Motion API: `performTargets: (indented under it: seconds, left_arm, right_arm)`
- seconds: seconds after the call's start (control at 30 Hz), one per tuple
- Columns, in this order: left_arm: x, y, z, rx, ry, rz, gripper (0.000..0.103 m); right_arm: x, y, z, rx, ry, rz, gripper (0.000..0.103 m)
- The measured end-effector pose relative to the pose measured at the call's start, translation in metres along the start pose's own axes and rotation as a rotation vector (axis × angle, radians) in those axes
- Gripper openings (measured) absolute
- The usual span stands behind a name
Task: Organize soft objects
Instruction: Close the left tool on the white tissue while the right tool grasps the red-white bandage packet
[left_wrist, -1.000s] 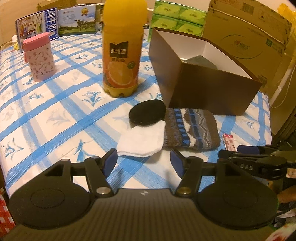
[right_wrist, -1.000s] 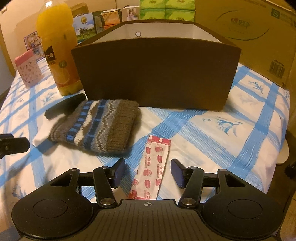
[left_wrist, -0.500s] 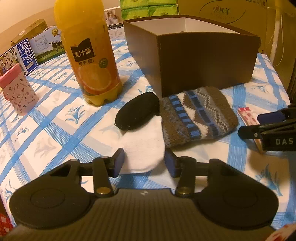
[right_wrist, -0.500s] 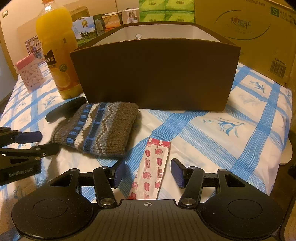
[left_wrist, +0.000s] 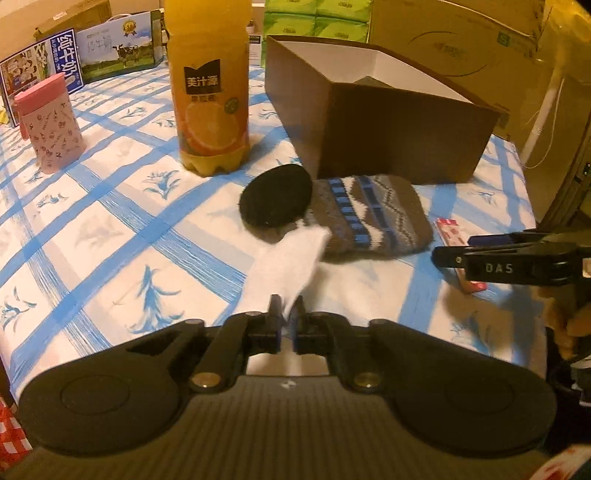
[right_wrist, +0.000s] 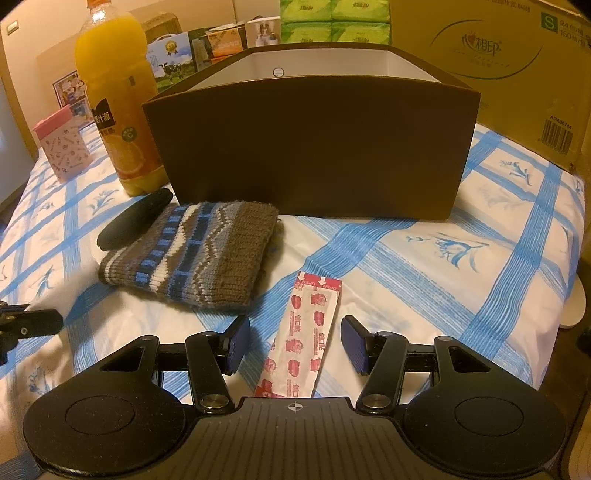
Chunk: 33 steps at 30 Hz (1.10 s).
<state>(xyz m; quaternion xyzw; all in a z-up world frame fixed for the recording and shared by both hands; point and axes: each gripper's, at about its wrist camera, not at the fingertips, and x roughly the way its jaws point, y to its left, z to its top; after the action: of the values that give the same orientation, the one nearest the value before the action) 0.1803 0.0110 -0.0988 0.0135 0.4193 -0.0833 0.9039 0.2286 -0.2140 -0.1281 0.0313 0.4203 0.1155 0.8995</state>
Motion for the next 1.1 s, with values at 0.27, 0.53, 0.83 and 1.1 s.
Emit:
performTargets:
  seconds: [0.27, 0.53, 0.83, 1.1]
  left_arm:
    - [0.023, -0.002, 0.003, 0.028, 0.012, 0.020, 0.054]
    - [0.043, 0.004, 0.008, 0.015, -0.013, 0.010, 0.005]
    - [0.034, -0.005, 0.000, -0.032, -0.008, -0.024, 0.005]
    - [0.035, -0.002, 0.001, -0.052, 0.000, -0.028, 0.006]
  right_arm:
    - [0.000, -0.002, -0.001, 0.014, -0.003, 0.014, 0.056]
    - [-0.001, -0.002, -0.002, 0.014, -0.006, 0.015, 0.056]
    - [0.001, 0.000, 0.001, 0.009, 0.007, 0.000, 0.056]
    - [0.003, 0.006, -0.001, -0.044, 0.006, -0.035, 0.053]
